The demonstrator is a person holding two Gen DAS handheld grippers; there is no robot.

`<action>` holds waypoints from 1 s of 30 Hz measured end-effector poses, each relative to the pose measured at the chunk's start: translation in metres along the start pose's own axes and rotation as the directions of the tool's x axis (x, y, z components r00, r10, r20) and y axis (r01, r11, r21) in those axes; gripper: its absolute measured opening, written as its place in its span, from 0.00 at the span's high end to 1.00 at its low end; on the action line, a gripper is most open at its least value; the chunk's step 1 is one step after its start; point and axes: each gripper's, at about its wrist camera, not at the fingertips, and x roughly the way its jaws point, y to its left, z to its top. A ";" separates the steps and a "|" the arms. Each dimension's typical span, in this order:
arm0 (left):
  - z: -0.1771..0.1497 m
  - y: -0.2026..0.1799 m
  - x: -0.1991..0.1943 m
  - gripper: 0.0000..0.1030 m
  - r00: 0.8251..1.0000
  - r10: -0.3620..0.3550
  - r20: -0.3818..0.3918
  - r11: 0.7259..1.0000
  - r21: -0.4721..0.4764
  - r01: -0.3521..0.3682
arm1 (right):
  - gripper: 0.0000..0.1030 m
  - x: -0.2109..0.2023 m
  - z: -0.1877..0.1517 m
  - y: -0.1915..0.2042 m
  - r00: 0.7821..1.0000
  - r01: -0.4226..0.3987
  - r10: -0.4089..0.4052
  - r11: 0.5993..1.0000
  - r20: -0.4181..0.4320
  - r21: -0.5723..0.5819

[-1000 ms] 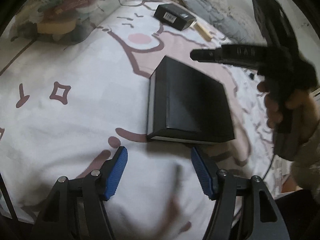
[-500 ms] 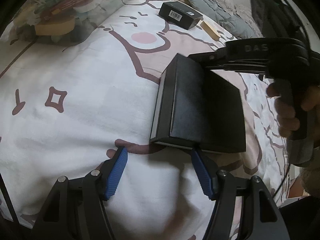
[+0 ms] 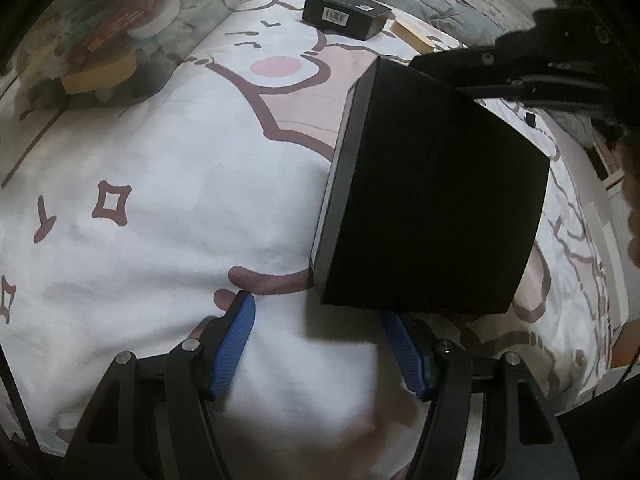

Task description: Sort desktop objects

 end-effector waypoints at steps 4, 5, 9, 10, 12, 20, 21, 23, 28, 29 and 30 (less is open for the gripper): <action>-0.001 -0.001 0.001 0.37 1.000 0.010 -0.007 1.000 0.015 -0.010 | 0.89 -0.006 -0.006 0.009 0.999 0.033 -0.033 0.999 0.009 -0.031; -0.001 -0.002 0.001 0.37 1.000 0.015 -0.008 1.000 0.024 -0.015 | 0.89 -0.007 -0.007 0.009 0.999 0.034 -0.034 0.999 0.009 -0.031; -0.002 -0.005 0.003 0.37 0.999 0.040 -0.015 0.998 0.049 -0.039 | 0.89 -0.011 -0.013 0.016 0.999 0.048 -0.047 0.998 0.015 -0.044; -0.002 -0.006 0.002 0.35 0.999 0.047 -0.019 0.997 0.059 -0.046 | 0.89 -0.012 -0.014 0.017 0.999 0.048 -0.047 0.998 0.015 -0.046; -0.005 -0.008 0.000 0.33 0.999 0.045 -0.028 0.996 0.078 -0.043 | 0.89 -0.013 -0.017 0.020 0.999 0.049 -0.048 0.997 0.017 -0.055; -0.013 0.008 -0.016 0.16 0.997 -0.069 -0.033 0.996 0.051 0.071 | 0.89 -0.008 -0.026 0.030 0.998 0.066 -0.065 0.993 0.017 -0.102; -0.013 0.012 -0.019 0.16 0.996 -0.086 -0.024 0.995 0.039 0.087 | 0.89 -0.009 -0.027 0.031 0.998 0.068 -0.067 0.992 0.019 -0.104; -0.013 0.019 -0.026 0.16 0.994 -0.113 -0.001 0.993 0.024 0.113 | 0.89 -0.012 -0.031 0.034 0.997 0.073 -0.070 0.991 0.027 -0.112; -0.007 0.023 -0.043 0.16 0.982 -0.161 0.102 0.987 0.028 0.159 | 0.89 -0.016 -0.046 0.039 0.995 0.084 -0.078 0.989 0.060 -0.118; -0.008 0.023 -0.046 0.16 0.979 -0.167 0.115 0.986 0.030 0.165 | 0.89 -0.018 -0.051 0.041 0.993 0.094 -0.084 0.988 0.083 -0.126; -0.008 0.021 -0.048 0.16 0.976 -0.175 0.126 0.985 0.032 0.172 | 0.89 -0.020 -0.054 0.043 0.991 0.100 -0.088 0.987 0.097 -0.127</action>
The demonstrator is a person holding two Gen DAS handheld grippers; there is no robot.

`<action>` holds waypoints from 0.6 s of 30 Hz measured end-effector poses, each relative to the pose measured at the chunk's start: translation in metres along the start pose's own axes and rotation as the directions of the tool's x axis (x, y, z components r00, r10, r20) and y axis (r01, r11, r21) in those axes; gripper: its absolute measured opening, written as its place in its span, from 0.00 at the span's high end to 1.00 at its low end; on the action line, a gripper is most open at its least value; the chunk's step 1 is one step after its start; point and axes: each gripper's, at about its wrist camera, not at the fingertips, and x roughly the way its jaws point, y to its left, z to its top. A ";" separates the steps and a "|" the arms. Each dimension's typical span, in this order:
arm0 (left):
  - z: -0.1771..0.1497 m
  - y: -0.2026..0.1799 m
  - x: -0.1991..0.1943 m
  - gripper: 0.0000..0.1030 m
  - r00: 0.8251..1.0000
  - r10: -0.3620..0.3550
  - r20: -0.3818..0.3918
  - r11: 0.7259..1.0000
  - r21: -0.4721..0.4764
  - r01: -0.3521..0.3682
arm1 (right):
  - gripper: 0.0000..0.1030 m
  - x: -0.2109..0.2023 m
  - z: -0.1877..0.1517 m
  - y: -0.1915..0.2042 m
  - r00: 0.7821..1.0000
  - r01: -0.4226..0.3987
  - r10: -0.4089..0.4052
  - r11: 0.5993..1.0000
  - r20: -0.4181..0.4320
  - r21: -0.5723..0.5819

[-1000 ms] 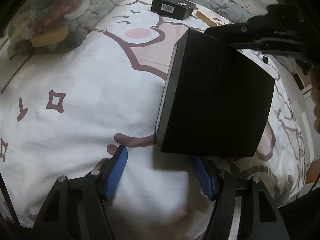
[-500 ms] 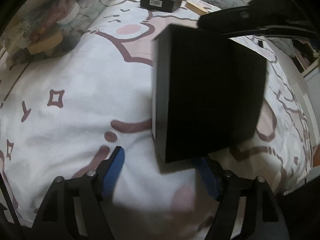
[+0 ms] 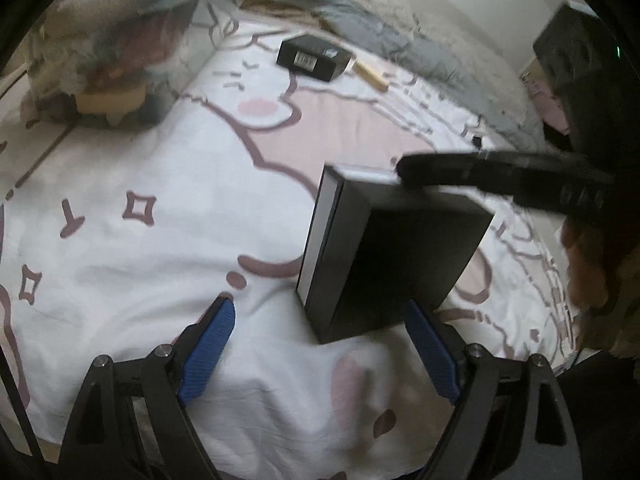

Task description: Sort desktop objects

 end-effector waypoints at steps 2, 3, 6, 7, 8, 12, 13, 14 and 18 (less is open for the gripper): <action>-0.002 -0.002 -0.006 0.16 1.000 -0.021 0.021 1.000 0.004 0.021 | 0.89 -0.003 -0.006 0.004 0.999 0.017 -0.017 1.000 0.030 0.005; 0.003 -0.007 -0.004 0.16 0.999 -0.026 0.026 1.000 0.006 0.025 | 0.89 -0.004 -0.008 0.006 0.999 0.027 -0.027 1.000 0.044 0.006; 0.003 -0.010 -0.009 0.16 0.998 -0.041 0.049 0.999 0.032 0.039 | 0.89 -0.007 -0.017 0.013 0.993 0.065 -0.065 0.998 0.096 0.008; 0.002 -0.011 -0.012 0.16 0.998 -0.039 0.055 0.999 0.039 0.037 | 0.89 -0.008 -0.018 0.015 0.992 0.073 -0.073 0.997 0.107 0.008; 0.001 -0.012 -0.013 0.16 0.998 -0.040 0.056 0.998 0.044 0.038 | 0.89 -0.009 -0.022 0.018 0.988 0.086 -0.086 0.996 0.127 0.009; -0.006 -0.014 -0.021 0.16 0.997 -0.062 0.036 0.995 0.082 0.059 | 0.89 -0.013 -0.032 0.027 0.979 0.121 -0.119 0.993 0.163 -0.001; -0.006 -0.015 -0.023 0.16 0.998 -0.066 0.022 0.993 0.104 0.063 | 0.89 -0.014 -0.034 0.027 0.978 0.127 -0.126 0.992 0.169 0.003; -0.006 -0.017 -0.025 0.16 0.999 -0.052 0.013 0.991 0.123 0.050 | 0.89 -0.015 -0.036 0.029 0.973 0.142 -0.142 0.990 0.180 0.016; -0.002 -0.023 -0.042 0.16 1.000 -0.018 0.010 0.973 0.232 0.015 | 0.89 -0.016 -0.043 0.039 0.962 0.182 -0.181 0.983 0.206 0.016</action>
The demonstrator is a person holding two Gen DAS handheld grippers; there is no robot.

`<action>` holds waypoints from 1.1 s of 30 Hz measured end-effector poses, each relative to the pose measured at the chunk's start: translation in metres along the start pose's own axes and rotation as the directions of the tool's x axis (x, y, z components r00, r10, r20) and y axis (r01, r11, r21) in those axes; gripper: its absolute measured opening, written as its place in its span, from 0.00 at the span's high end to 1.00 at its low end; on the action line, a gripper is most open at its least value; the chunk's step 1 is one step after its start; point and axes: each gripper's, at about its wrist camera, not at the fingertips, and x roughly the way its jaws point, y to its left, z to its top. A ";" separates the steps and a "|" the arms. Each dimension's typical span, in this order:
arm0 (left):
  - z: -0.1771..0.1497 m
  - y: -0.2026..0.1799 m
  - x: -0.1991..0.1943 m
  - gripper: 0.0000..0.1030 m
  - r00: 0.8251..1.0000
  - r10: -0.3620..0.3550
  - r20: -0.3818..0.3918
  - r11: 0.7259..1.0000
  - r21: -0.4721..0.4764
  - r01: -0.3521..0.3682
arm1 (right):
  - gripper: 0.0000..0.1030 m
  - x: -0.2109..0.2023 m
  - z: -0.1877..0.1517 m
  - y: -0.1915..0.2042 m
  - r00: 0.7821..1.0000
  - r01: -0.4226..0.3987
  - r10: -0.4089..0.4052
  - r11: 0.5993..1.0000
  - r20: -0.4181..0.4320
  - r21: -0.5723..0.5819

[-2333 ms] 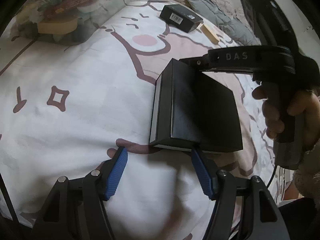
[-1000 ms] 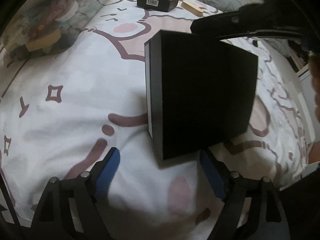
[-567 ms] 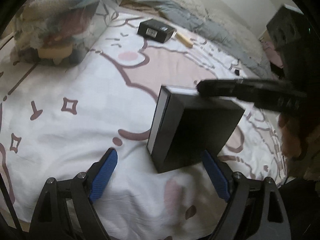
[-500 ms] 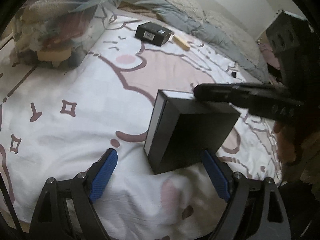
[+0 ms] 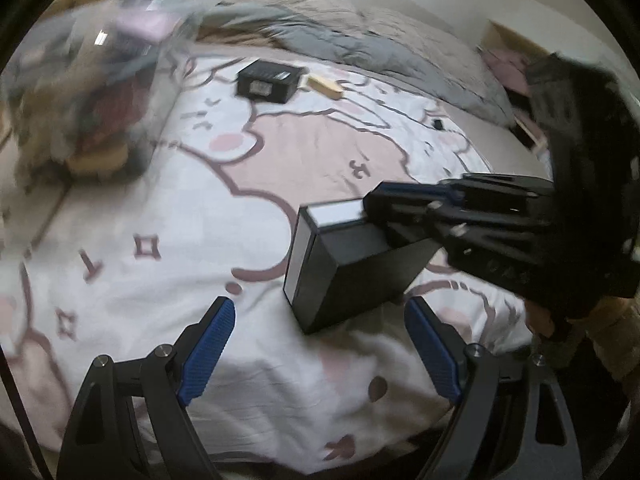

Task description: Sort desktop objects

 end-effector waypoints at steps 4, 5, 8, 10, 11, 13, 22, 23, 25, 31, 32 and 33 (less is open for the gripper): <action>0.024 0.000 -0.023 0.16 0.998 0.039 0.046 0.976 0.211 -0.048 | 0.89 -0.004 -0.008 0.002 0.999 0.013 -0.014 1.000 0.040 0.013; 0.029 0.001 -0.026 0.16 0.997 0.040 0.061 0.968 0.244 -0.054 | 0.89 -0.005 -0.010 0.001 0.999 0.011 -0.012 1.000 0.050 0.023; 0.047 0.003 -0.039 0.16 0.995 -0.012 0.096 0.912 0.409 -0.028 | 0.89 -0.008 -0.015 -0.003 0.997 0.000 -0.004 0.999 0.076 0.054; 0.051 0.002 -0.040 0.16 0.995 -0.055 0.089 0.862 0.507 0.002 | 0.89 -0.008 -0.016 -0.002 0.997 0.003 -0.007 0.999 0.083 0.049; 0.051 0.000 -0.038 0.16 0.994 -0.073 0.078 0.822 0.569 0.016 | 0.89 -0.008 -0.016 -0.001 0.996 0.009 -0.013 0.999 0.083 0.046; 0.050 -0.003 -0.030 0.16 0.996 -0.079 0.036 0.764 0.644 0.037 | 0.89 -0.007 -0.016 0.003 0.996 0.028 -0.030 0.999 0.083 0.027; 0.040 0.006 0.027 0.26 0.962 -0.199 -0.186 0.728 0.630 0.272 | 0.89 -0.006 -0.016 -0.004 0.997 -0.003 -0.001 0.999 0.074 0.053; 0.039 0.007 0.031 0.28 0.959 -0.204 -0.196 0.731 0.621 0.283 | 0.89 -0.006 -0.016 -0.004 0.997 -0.008 0.004 0.998 0.077 0.057; 0.039 0.010 0.042 0.31 0.951 -0.219 -0.217 0.734 0.606 0.307 | 0.89 -0.006 -0.017 -0.006 0.997 -0.016 0.011 0.998 0.080 0.065; 0.033 0.005 0.053 0.31 0.944 -0.246 -0.221 0.706 0.626 0.331 | 0.89 -0.006 -0.015 -0.006 0.997 -0.027 0.022 0.998 0.079 0.064; 0.032 0.004 0.055 0.31 0.941 -0.249 -0.230 0.699 0.630 0.338 | 0.89 -0.006 -0.016 -0.006 0.996 -0.031 0.027 0.998 0.080 0.058; 0.030 0.002 0.058 0.31 0.939 -0.251 -0.236 0.693 0.633 0.345 | 0.89 -0.007 -0.016 -0.007 0.996 -0.037 0.032 0.998 0.081 0.058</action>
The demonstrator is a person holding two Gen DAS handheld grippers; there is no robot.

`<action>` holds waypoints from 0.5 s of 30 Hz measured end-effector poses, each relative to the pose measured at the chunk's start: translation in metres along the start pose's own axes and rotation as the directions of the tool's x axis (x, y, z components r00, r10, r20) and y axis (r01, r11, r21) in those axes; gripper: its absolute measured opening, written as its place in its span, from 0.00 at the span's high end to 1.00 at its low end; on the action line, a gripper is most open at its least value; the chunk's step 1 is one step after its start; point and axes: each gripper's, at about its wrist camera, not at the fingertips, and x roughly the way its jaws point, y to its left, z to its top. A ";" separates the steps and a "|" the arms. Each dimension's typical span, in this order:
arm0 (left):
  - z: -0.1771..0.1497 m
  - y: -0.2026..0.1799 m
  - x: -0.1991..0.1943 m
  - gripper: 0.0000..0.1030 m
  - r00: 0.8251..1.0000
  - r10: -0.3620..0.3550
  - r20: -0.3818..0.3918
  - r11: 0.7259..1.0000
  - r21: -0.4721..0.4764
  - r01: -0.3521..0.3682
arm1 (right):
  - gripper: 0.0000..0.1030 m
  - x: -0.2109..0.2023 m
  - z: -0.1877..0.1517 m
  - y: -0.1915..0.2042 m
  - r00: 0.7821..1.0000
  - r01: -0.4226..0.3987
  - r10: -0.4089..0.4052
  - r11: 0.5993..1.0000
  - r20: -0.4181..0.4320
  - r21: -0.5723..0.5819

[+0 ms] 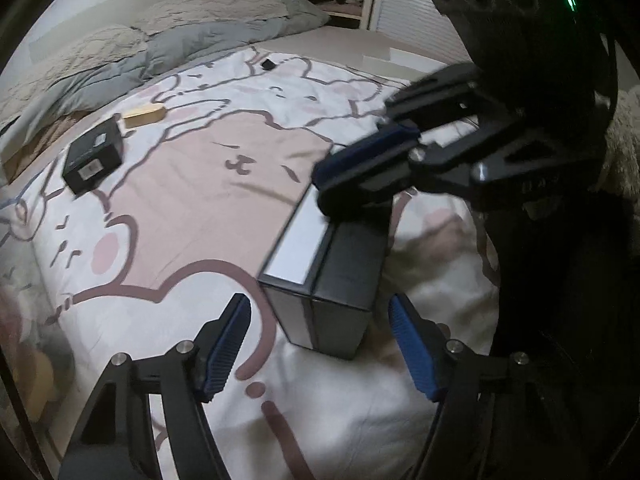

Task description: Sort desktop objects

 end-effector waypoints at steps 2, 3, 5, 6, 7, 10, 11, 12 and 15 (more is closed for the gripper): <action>0.000 -0.002 0.007 0.31 1.000 -0.014 -0.014 1.000 0.009 0.014 | 0.89 0.000 0.000 -0.003 1.000 -0.014 0.014 1.000 0.004 0.018; -0.001 -0.002 0.010 0.31 1.000 -0.018 -0.019 1.000 0.010 0.018 | 0.89 0.000 0.000 -0.004 1.000 -0.020 0.020 0.999 0.009 0.029; -0.002 -0.003 0.015 0.31 0.999 -0.018 -0.036 1.000 0.021 0.018 | 0.89 -0.001 -0.001 -0.005 1.000 -0.024 0.024 0.999 0.014 0.034; -0.002 -0.004 0.017 0.31 0.999 -0.019 -0.042 1.000 0.023 0.020 | 0.89 -0.001 -0.001 -0.004 1.000 -0.023 0.022 0.999 0.016 0.030; -0.002 -0.004 0.018 0.31 0.999 -0.021 -0.042 0.999 0.023 0.022 | 0.89 -0.001 -0.002 -0.003 1.000 -0.021 0.020 0.999 0.019 0.027; 0.000 -0.004 0.020 0.37 0.999 -0.031 -0.039 0.999 0.026 0.032 | 0.89 -0.002 -0.001 -0.004 1.000 -0.021 0.020 0.999 0.021 0.035; 0.001 -0.004 0.021 0.39 0.999 -0.032 -0.041 0.999 0.025 0.033 | 0.89 -0.001 -0.001 -0.004 1.000 -0.023 0.022 0.999 0.022 0.043; 0.002 -0.003 0.022 0.40 0.999 -0.028 -0.043 0.999 0.025 0.029 | 0.89 -0.001 -0.001 -0.006 0.999 -0.026 0.025 0.998 0.023 0.052; 0.003 -0.001 0.024 0.45 0.999 -0.020 -0.049 1.000 0.020 0.021 | 0.89 -0.002 -0.001 -0.006 0.999 -0.029 0.028 0.998 0.027 0.051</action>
